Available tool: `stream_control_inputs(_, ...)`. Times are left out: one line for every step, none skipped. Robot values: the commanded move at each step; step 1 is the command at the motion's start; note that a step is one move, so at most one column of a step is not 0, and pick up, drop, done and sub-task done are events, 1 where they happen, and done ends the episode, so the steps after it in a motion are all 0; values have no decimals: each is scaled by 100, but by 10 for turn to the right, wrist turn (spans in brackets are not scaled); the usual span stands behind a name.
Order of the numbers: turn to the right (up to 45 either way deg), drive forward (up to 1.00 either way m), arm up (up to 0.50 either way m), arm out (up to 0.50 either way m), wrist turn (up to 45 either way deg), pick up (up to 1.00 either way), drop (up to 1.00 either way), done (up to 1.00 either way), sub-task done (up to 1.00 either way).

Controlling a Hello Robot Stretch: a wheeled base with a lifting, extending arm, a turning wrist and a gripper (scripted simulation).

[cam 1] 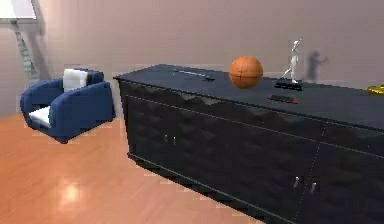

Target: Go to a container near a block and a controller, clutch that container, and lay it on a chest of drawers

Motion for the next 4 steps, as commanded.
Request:
stream_control_inputs(450, 0, 0, 0, 0, 0, 0, 0, 0)
stream_control_inputs(450, 0, 0, 0, 0, 0, 0, 0, 0)
stream_control_inputs(450, 0, 0, 0, 0, 0, 0, 0, 0)
stream_control_inputs(270, 0, 0, 0, 0, 0, 0, 0, 0)
